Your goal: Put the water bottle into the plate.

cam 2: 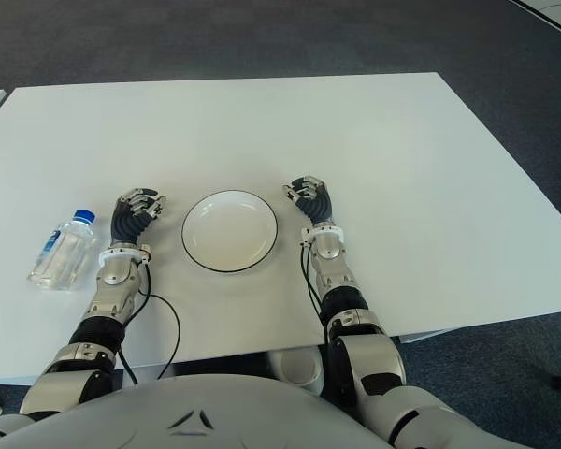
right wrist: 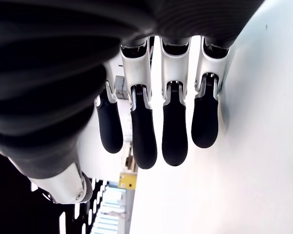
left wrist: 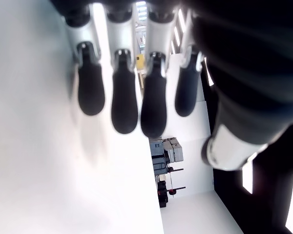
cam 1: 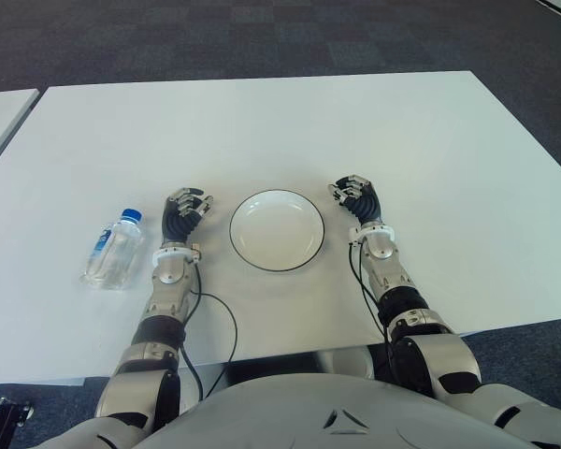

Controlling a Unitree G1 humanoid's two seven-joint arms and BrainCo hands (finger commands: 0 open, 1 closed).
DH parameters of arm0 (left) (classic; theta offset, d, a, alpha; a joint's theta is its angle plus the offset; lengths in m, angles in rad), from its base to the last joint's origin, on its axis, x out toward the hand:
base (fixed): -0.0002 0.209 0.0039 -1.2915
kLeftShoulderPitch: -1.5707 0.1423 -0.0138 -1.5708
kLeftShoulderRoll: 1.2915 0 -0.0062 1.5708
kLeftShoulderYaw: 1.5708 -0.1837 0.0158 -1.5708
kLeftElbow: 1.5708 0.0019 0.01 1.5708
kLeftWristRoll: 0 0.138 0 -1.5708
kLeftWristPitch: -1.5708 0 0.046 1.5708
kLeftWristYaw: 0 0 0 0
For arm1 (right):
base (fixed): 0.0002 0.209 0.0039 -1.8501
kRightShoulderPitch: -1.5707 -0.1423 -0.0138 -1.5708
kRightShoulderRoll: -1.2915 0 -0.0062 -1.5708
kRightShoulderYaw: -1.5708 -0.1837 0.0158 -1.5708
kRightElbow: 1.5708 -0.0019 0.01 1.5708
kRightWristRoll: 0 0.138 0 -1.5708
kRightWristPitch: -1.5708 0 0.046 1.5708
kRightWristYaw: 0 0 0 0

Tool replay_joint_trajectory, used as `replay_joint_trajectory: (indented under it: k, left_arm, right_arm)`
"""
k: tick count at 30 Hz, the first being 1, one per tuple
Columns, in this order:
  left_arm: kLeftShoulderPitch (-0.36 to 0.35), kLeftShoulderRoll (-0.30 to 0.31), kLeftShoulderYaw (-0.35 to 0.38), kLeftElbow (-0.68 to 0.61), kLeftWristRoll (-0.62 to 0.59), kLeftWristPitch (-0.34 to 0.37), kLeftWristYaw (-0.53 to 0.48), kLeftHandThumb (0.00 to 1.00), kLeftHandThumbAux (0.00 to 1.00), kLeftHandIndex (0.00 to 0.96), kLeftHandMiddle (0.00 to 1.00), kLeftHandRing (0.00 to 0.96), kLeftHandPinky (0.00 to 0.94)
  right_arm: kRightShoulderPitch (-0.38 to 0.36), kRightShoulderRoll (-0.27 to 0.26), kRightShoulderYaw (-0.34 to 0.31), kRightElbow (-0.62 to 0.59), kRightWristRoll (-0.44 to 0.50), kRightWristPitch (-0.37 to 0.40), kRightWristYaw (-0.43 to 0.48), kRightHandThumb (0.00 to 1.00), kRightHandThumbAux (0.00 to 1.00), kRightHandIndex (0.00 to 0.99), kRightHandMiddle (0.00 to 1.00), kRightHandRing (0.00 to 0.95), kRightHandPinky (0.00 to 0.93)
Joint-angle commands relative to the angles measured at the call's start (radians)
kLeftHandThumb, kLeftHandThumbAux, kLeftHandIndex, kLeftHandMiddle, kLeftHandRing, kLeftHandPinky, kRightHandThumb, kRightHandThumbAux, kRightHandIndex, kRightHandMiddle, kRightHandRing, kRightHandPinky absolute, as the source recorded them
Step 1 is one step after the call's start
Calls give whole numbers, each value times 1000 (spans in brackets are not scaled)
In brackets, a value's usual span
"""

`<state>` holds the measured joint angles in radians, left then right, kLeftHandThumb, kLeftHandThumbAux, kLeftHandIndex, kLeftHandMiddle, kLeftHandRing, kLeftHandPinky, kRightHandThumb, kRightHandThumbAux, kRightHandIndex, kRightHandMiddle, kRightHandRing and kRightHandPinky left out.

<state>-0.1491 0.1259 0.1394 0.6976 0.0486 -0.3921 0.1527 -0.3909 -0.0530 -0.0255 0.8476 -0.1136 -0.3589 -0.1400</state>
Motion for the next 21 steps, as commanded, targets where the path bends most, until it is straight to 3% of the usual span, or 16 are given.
replay_joint_trajectory:
  k: [1, 6, 10, 13, 19, 21]
  left_arm:
    - [29, -8, -5, 17, -1, 32, -2, 708, 716, 434, 604, 600, 568]
    - [61, -5, -18, -55, 31, 19, 22, 708, 716, 433, 603, 602, 578]
    - [184, -11, -75, -355, 249, 66, 167, 709, 718, 433, 625, 631, 631]
    - [214, -13, -105, -443, 398, 99, 277, 710, 718, 433, 642, 651, 648]
    - [205, 20, -156, -436, 667, 188, 535, 712, 719, 432, 661, 663, 623]
    - [209, 21, -164, -440, 724, 234, 601, 783, 698, 407, 567, 645, 604]
  right_arm:
    - [15, 3, -4, 1, 10, 5, 3, 706, 729, 429, 536, 541, 550]
    - [20, 3, -2, -9, 6, 10, -3, 706, 729, 429, 533, 538, 551]
    - [23, 3, -2, -15, 7, 13, -2, 707, 729, 429, 535, 541, 557]
    - [23, 3, -2, -16, 8, 14, 0, 707, 729, 429, 535, 543, 558]
    - [22, 5, -2, -14, 11, 12, 3, 707, 729, 429, 538, 546, 557]
    - [22, 5, -2, -14, 12, 9, 5, 707, 729, 429, 538, 545, 556]
